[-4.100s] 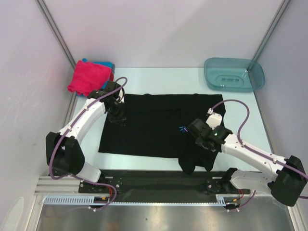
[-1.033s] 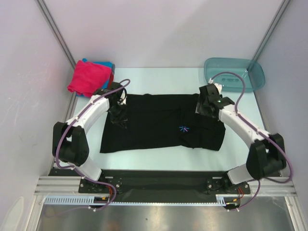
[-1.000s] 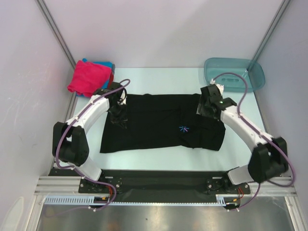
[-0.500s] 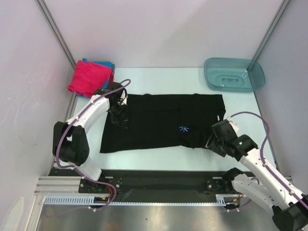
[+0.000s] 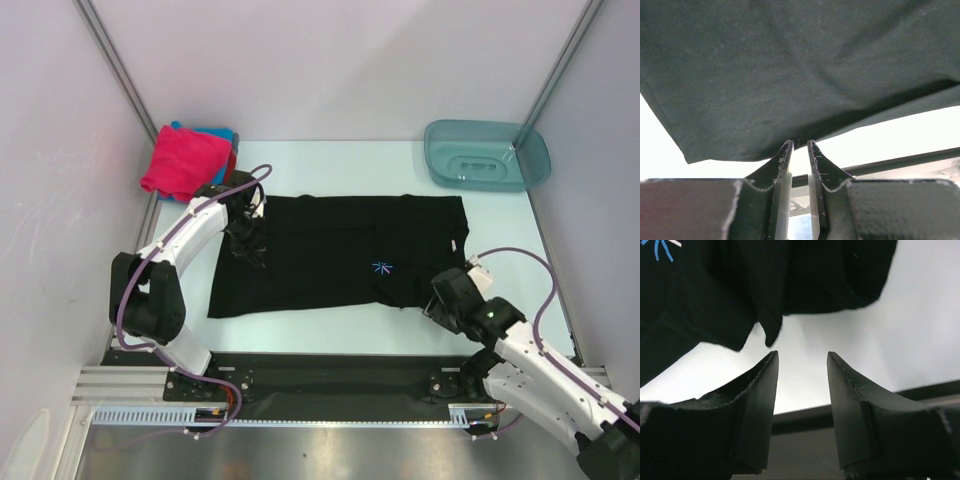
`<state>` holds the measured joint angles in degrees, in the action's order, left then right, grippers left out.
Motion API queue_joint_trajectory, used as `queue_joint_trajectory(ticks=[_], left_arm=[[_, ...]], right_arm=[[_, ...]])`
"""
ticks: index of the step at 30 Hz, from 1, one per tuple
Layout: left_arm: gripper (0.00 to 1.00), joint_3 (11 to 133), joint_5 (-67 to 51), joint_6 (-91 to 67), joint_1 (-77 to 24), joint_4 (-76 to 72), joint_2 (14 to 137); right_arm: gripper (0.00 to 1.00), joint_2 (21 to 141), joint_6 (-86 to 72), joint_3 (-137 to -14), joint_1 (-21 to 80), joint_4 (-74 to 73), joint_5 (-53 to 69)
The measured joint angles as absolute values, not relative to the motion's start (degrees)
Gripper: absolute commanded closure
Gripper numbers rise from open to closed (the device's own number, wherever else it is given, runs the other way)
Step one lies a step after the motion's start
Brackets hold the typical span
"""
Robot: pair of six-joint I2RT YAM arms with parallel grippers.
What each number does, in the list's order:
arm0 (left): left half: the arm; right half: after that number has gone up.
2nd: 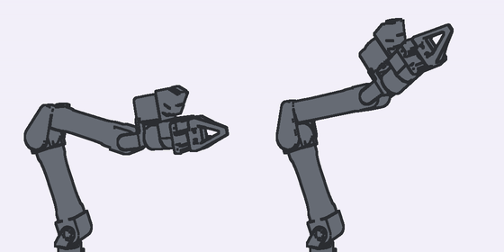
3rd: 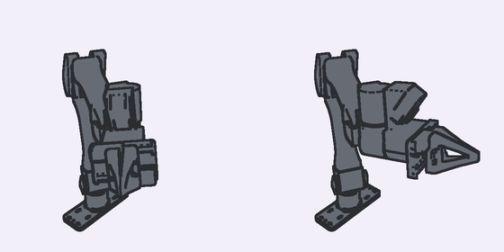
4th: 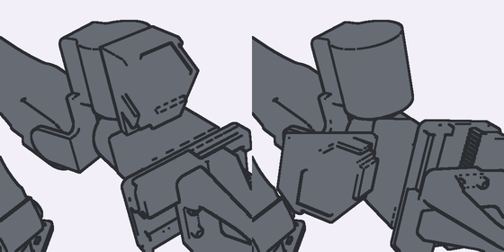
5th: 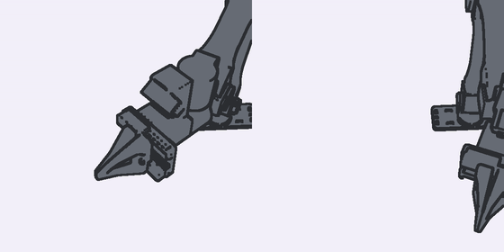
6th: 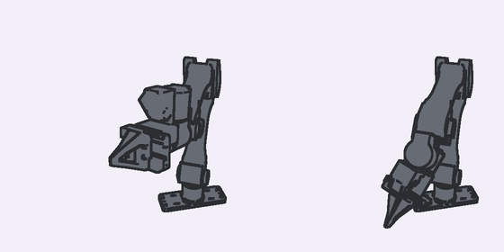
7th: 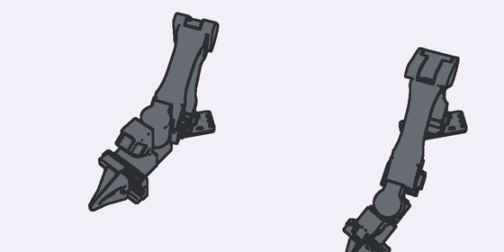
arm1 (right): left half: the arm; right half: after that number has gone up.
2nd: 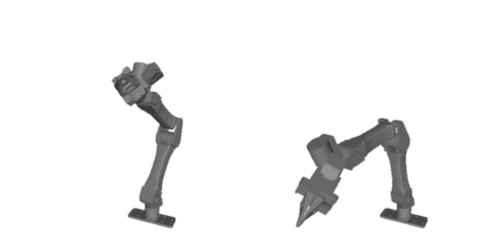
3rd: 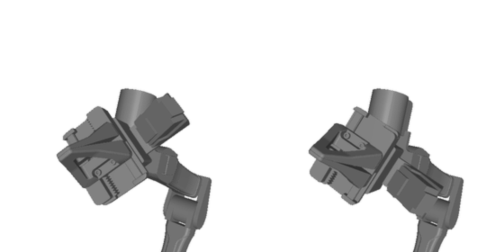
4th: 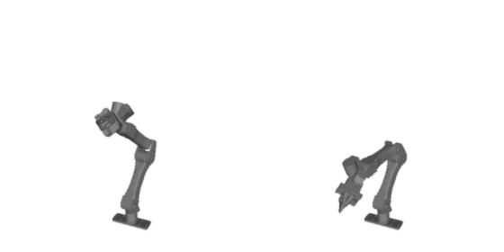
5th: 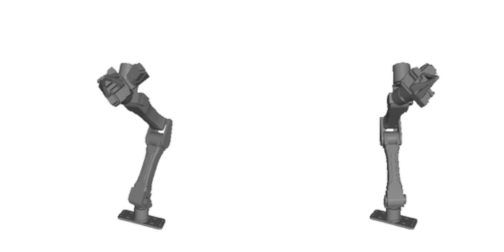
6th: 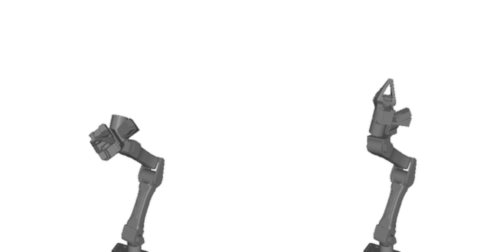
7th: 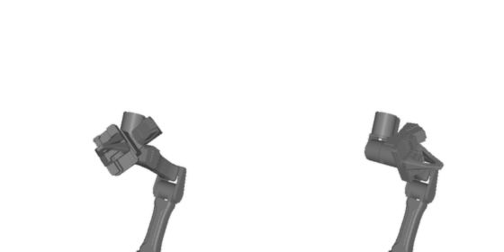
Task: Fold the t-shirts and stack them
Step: Fold the tshirt
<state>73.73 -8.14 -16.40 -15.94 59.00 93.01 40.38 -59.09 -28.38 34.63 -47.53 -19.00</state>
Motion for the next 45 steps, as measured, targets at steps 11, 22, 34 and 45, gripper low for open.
queue_joint_trajectory(ticks=[11, 22, 34, 45], left_arm=[[0.78, 73.73, -8.19, -16.40, -15.92, 58.94, 93.01], [0.79, 73.73, -8.21, -16.38, -15.92, 58.85, 93.01], [0.80, 73.73, -8.21, -16.38, -15.94, 58.81, 93.01], [0.80, 73.73, -8.21, -16.38, -15.92, 58.81, 93.01]], right_arm=[[0.51, 47.66, -53.56, -31.53, 30.83, -39.53, -19.25], [0.50, 41.76, -52.84, -35.48, 28.10, -41.30, -19.68], [0.50, 42.48, -53.91, -33.21, 28.38, -42.28, -18.98], [0.55, 43.83, -54.35, -30.74, 29.43, -41.19, -18.50]])
